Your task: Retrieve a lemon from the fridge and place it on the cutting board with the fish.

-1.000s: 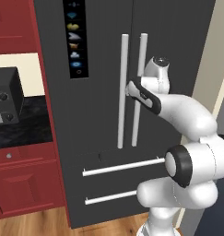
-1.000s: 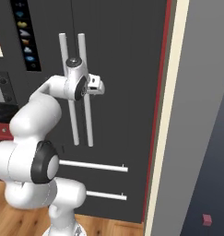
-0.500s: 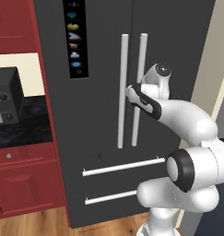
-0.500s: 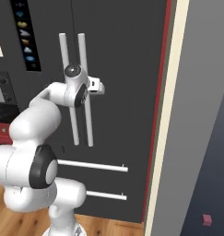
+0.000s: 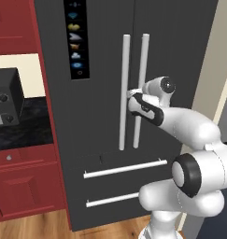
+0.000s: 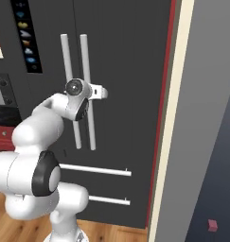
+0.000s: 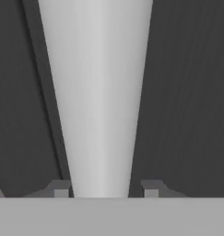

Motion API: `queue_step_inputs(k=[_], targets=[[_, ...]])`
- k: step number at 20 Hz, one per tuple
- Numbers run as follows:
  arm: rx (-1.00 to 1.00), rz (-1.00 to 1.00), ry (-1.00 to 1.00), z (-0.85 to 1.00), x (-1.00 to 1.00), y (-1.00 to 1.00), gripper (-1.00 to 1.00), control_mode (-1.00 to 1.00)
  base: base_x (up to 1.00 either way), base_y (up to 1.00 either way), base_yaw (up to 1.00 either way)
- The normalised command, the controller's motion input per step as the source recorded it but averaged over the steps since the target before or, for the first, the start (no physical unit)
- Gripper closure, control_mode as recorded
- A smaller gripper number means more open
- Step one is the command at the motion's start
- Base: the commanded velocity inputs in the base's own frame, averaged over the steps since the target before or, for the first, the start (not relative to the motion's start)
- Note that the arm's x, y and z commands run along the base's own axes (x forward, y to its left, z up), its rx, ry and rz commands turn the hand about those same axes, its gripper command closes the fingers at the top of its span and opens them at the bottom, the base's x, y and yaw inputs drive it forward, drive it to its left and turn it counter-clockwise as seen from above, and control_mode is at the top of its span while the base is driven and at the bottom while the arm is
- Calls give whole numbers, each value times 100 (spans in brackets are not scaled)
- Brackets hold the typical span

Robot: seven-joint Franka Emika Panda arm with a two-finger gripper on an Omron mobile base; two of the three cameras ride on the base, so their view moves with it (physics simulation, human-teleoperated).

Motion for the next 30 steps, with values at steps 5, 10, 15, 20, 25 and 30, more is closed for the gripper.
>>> queue_step_inputs(k=[5, 10, 15, 20, 25, 30], targets=[[0, -2, 11, 25, -35, -17, 100, -100, 0, 0, 0], [0, 0, 9, 51, -98, -64, 100, -100, 0, 0, 0], [0, 0, 13, 50, -100, -91, 100, -100, 0, 0, 0], [6, 0, 16, 55, -99, -100, 100, -100, 0, 0, 0], [4, 3, 13, 34, -50, -83, 100, -100, 0, 0, 0], [-4, 0, 1, 36, -45, -2, -100, -100, 0, 0, 0]])
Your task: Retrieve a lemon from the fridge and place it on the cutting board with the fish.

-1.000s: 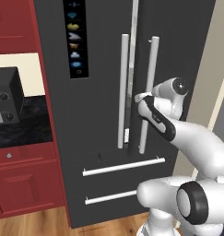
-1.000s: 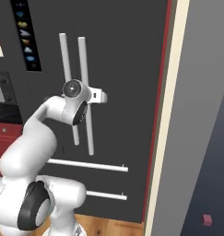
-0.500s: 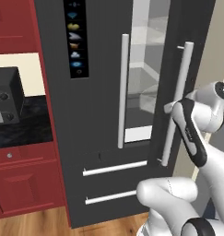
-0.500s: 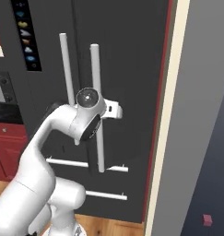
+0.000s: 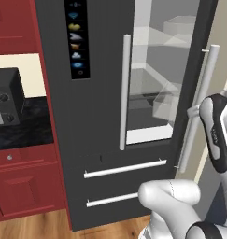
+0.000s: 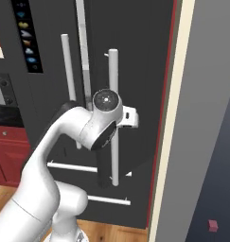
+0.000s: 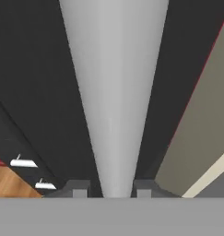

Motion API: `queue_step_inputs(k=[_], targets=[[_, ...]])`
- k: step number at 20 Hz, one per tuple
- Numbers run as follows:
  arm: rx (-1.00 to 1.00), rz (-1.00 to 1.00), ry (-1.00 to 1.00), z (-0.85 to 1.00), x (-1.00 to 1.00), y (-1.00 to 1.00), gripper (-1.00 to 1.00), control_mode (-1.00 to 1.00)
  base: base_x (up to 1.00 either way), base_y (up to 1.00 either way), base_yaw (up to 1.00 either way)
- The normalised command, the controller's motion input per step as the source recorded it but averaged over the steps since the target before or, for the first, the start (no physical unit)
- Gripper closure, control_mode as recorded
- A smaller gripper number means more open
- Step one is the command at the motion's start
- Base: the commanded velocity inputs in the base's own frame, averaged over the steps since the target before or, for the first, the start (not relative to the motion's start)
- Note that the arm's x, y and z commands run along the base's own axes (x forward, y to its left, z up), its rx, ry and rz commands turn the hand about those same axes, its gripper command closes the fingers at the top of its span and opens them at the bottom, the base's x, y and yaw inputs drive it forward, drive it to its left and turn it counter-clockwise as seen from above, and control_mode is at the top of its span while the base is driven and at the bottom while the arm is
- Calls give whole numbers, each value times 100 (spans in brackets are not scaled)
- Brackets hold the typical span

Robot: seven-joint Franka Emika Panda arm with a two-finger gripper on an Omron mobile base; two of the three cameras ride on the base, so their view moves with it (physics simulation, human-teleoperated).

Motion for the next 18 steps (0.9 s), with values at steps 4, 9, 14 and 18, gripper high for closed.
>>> queue_step_inputs(k=[4, 9, 14, 18], targets=[[-19, 0, 0, 64, -42, 18, -100, -100, 0, 0, 0], [-36, 0, 7, 34, -31, 65, -100, -100, 0, 0, 0], [-53, -1, 39, 1, 0, 100, -100, -100, 0, 0, 0], [-49, 0, 48, 12, 32, 64, -100, -100, 0, 0, 0]])
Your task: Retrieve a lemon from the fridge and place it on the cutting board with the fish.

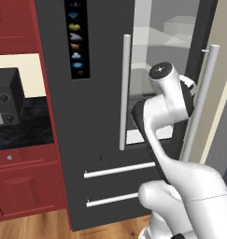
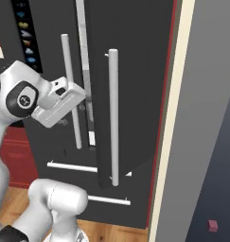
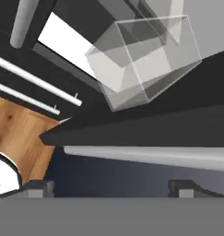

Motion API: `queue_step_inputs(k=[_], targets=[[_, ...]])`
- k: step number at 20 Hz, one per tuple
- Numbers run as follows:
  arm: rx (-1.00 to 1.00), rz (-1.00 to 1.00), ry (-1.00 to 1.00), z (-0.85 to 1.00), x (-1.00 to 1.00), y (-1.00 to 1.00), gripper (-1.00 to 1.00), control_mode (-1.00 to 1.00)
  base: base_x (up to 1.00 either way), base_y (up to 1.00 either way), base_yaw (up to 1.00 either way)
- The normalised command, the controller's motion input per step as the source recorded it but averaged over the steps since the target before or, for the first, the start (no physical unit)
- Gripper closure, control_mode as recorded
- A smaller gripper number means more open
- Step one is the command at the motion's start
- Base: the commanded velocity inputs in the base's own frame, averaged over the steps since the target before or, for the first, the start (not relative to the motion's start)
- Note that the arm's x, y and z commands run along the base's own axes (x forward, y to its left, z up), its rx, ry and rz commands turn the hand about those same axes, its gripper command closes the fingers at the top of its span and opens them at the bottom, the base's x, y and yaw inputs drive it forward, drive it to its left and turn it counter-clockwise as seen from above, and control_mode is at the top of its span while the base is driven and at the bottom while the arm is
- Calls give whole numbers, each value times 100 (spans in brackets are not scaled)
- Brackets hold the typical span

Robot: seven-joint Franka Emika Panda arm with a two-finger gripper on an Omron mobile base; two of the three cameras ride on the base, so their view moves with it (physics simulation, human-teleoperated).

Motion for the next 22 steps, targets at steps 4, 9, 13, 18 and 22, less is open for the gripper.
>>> queue_step_inputs(k=[4, 9, 13, 18, 22], targets=[[-33, 0, 47, 39, 52, 16, -100, -100, 0, 0, 0], [-17, 5, 46, 3, 62, -7, -100, -100, 0, 0, 0], [-8, 4, 39, 0, 55, -34, -100, -100, 0, 0, 0], [-6, 1, 36, 0, 25, -46, -100, -100, 0, 0, 0], [-5, -5, 36, 0, -40, -51, -100, -100, 0, 0, 0]])
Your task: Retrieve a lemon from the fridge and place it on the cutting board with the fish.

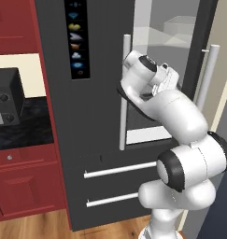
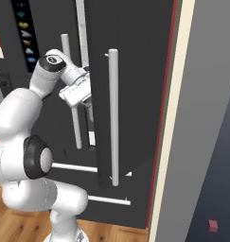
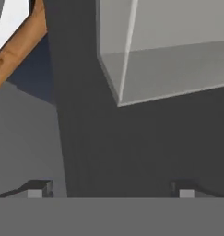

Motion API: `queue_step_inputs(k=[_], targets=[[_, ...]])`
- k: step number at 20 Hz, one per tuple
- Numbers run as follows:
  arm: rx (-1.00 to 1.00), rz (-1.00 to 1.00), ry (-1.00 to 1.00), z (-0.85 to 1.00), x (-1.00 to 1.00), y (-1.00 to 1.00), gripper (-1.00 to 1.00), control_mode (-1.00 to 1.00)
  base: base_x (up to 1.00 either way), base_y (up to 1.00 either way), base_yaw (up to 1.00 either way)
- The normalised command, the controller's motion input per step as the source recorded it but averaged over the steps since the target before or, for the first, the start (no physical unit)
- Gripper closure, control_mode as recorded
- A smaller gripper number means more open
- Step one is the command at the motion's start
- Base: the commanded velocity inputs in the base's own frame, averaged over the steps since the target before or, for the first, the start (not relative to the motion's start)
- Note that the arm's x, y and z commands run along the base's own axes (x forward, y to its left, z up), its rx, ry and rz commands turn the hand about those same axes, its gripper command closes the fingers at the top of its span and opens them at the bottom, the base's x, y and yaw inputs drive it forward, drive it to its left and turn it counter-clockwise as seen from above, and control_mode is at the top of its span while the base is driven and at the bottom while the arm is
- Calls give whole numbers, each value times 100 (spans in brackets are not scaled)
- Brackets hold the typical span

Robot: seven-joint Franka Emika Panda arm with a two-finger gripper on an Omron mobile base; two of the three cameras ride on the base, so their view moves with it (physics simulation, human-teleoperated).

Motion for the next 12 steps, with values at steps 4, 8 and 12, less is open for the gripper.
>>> queue_step_inputs(k=[4, 8, 12], targets=[[-1, -16, 37, 13, -95, -94, -100, -100, 0, 0, 0], [0, -14, 37, 28, -100, -100, -100, -100, 0, 0, 0], [-1, -6, 30, 42, -68, -83, -100, -100, 0, 0, 0]])
